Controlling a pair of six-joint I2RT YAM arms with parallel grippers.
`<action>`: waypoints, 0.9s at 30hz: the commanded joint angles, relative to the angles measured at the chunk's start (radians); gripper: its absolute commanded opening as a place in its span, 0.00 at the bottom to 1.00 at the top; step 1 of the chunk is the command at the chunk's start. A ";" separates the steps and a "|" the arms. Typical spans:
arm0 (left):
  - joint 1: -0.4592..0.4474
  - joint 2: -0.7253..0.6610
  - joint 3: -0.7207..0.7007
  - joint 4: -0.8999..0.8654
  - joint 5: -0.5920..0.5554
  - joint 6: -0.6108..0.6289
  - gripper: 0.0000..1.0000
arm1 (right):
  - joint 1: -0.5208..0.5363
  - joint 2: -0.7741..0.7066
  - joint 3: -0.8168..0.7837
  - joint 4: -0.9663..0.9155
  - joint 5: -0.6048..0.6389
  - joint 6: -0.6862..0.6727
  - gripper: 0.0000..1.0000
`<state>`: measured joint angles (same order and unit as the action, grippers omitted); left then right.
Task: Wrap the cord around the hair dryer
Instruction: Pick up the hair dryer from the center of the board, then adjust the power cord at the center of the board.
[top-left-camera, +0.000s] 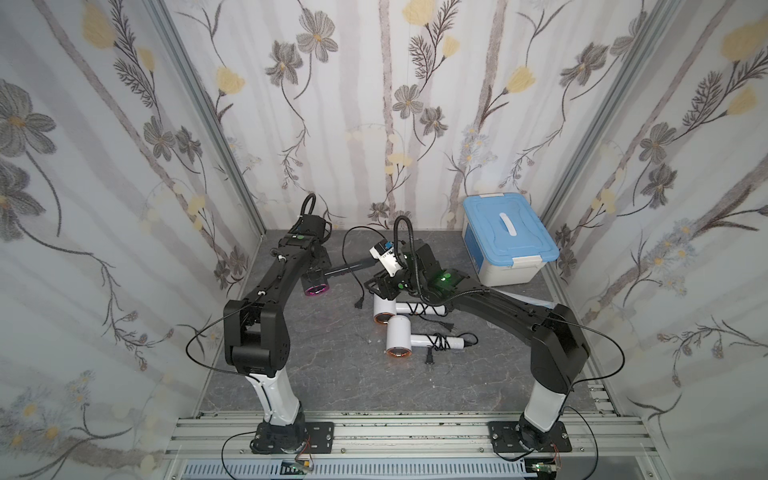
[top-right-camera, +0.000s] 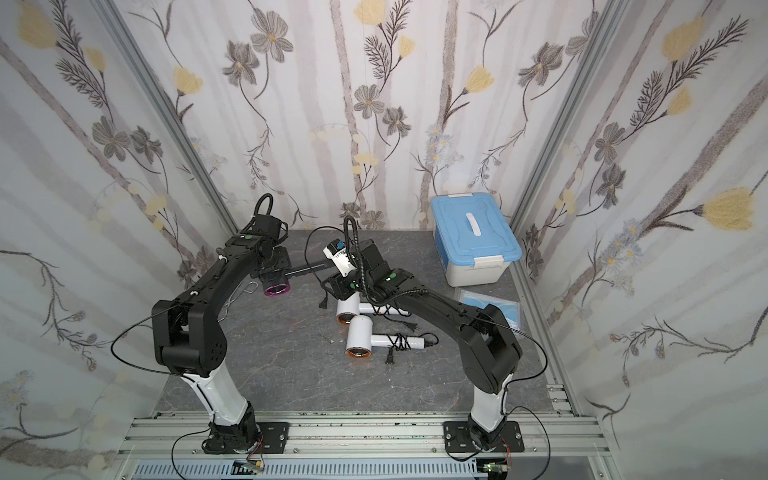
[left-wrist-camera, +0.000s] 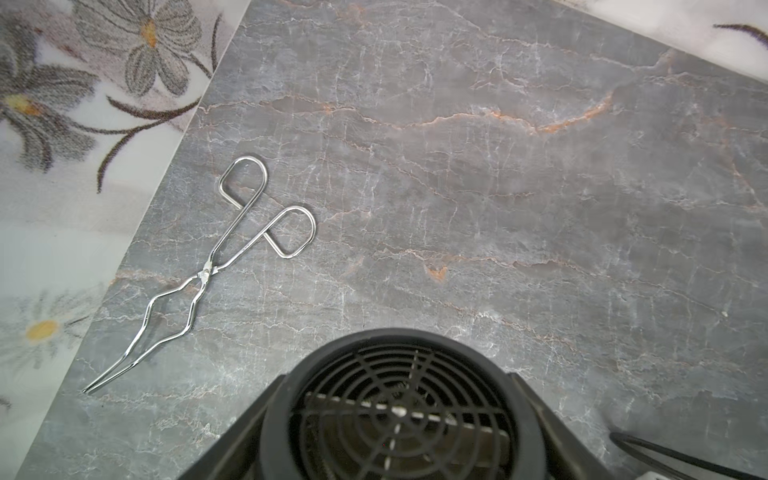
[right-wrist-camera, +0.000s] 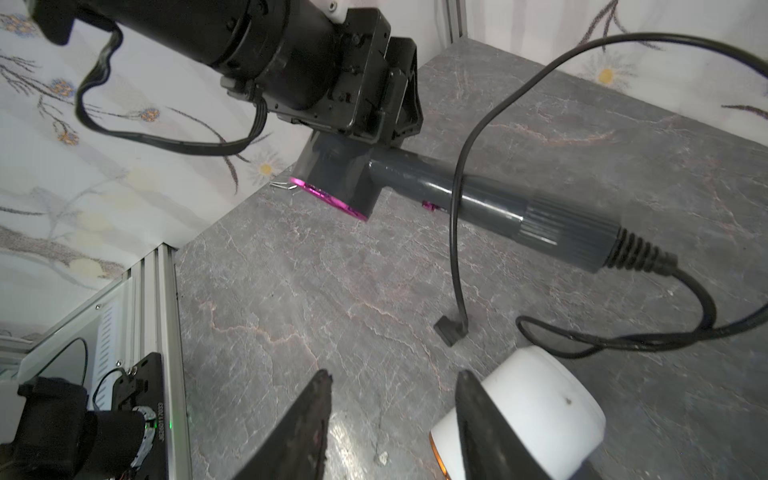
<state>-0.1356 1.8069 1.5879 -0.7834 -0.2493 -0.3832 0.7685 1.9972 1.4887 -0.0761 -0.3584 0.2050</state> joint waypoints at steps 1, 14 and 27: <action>0.001 -0.020 0.019 -0.026 0.018 0.015 0.00 | -0.001 0.046 0.027 0.117 0.043 0.042 0.50; 0.002 -0.047 0.030 -0.040 0.049 0.011 0.00 | 0.041 0.211 0.095 0.220 0.023 0.047 0.52; 0.011 -0.083 0.026 -0.027 0.080 -0.006 0.00 | 0.045 0.259 0.209 0.201 0.086 0.032 0.14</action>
<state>-0.1307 1.7397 1.6104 -0.8352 -0.1833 -0.3702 0.8112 2.2623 1.6836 0.0956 -0.2920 0.2451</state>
